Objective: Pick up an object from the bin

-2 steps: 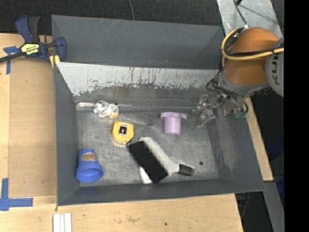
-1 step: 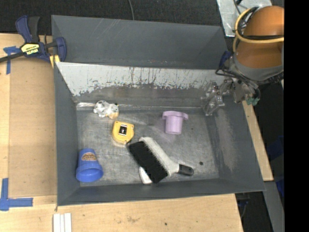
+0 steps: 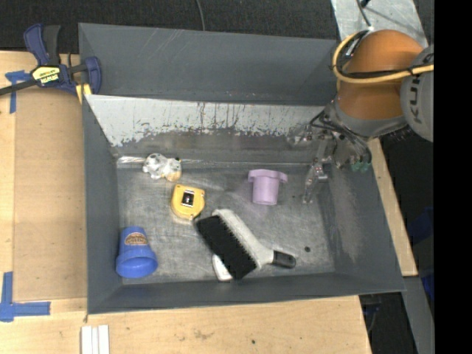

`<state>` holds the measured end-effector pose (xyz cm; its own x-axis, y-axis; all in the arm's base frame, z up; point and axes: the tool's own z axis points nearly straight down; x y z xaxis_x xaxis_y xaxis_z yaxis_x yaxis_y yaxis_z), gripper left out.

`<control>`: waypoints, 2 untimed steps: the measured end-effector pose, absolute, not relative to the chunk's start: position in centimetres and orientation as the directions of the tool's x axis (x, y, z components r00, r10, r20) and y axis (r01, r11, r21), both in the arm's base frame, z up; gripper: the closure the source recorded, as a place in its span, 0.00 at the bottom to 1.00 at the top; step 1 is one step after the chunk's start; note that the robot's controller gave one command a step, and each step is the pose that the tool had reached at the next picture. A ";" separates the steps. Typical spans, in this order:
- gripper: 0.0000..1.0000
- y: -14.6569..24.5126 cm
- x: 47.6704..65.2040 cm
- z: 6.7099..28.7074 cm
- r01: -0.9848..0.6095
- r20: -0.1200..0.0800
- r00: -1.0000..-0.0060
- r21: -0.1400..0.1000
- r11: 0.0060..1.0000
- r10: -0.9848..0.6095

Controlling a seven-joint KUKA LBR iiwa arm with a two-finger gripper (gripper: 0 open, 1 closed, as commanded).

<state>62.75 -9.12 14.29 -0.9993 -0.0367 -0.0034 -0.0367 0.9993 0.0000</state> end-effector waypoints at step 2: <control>1.00 -8.0 62.5 7.6 -0.076 -0.018 -0.997 -0.003 0.997 -0.076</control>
Offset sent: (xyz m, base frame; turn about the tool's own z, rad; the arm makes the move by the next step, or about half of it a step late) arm -0.0076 0.0118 -0.0723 -0.0403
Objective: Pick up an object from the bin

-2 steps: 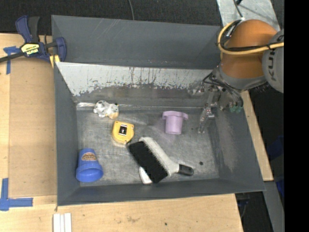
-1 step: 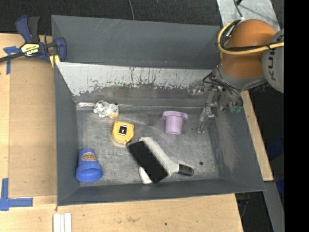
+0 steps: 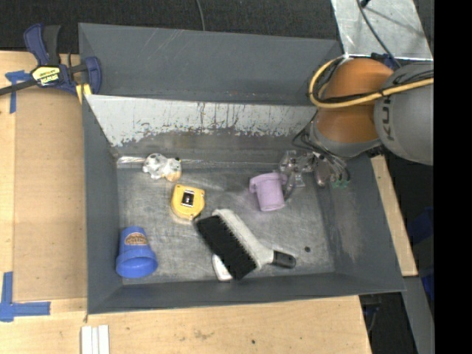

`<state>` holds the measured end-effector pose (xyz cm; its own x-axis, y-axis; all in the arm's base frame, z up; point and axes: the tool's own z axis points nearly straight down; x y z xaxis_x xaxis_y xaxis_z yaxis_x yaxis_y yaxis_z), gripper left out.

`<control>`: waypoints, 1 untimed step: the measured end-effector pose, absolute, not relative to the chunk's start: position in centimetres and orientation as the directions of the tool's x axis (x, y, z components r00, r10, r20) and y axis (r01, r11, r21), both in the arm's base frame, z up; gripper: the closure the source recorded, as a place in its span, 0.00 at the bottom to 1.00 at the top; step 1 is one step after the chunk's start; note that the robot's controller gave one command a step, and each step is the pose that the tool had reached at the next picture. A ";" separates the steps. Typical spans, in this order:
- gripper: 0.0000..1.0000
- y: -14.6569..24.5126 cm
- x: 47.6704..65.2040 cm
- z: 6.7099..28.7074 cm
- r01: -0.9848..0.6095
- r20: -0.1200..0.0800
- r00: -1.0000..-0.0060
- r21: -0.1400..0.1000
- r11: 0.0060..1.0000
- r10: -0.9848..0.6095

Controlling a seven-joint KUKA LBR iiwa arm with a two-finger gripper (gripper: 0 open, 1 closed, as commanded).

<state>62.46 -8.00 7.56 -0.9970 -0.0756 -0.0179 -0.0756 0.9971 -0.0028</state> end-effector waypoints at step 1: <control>1.00 -8.0 62.5 7.6 -0.076 -0.018 -0.997 -0.003 0.997 -0.076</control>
Offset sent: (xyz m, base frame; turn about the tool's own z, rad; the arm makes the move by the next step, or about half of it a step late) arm -0.0056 0.0023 0.0922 -0.0046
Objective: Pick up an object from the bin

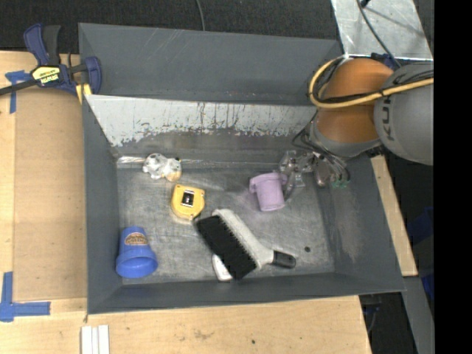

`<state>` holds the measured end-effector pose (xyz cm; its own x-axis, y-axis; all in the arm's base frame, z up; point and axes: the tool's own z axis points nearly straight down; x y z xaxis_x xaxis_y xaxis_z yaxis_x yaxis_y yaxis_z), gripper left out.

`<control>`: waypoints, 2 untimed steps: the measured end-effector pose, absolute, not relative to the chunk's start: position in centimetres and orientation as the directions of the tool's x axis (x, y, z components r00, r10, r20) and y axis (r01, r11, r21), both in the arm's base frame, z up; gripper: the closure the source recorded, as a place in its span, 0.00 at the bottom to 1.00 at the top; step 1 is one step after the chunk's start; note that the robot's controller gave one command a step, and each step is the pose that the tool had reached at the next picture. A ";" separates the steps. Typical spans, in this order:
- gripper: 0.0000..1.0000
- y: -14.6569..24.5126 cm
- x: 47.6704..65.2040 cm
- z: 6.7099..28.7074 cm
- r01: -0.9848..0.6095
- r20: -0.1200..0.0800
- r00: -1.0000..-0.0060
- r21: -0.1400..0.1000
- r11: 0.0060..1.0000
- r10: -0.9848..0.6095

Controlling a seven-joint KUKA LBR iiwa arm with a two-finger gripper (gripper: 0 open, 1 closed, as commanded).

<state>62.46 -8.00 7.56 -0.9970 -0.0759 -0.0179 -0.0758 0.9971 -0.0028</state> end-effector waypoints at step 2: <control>1.00 -8.4 60.7 21.7 -0.086 -0.004 -0.996 -0.001 0.996 -0.086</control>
Offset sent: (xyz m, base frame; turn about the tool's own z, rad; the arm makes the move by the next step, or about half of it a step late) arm -0.0182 -0.0030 0.1406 -0.0125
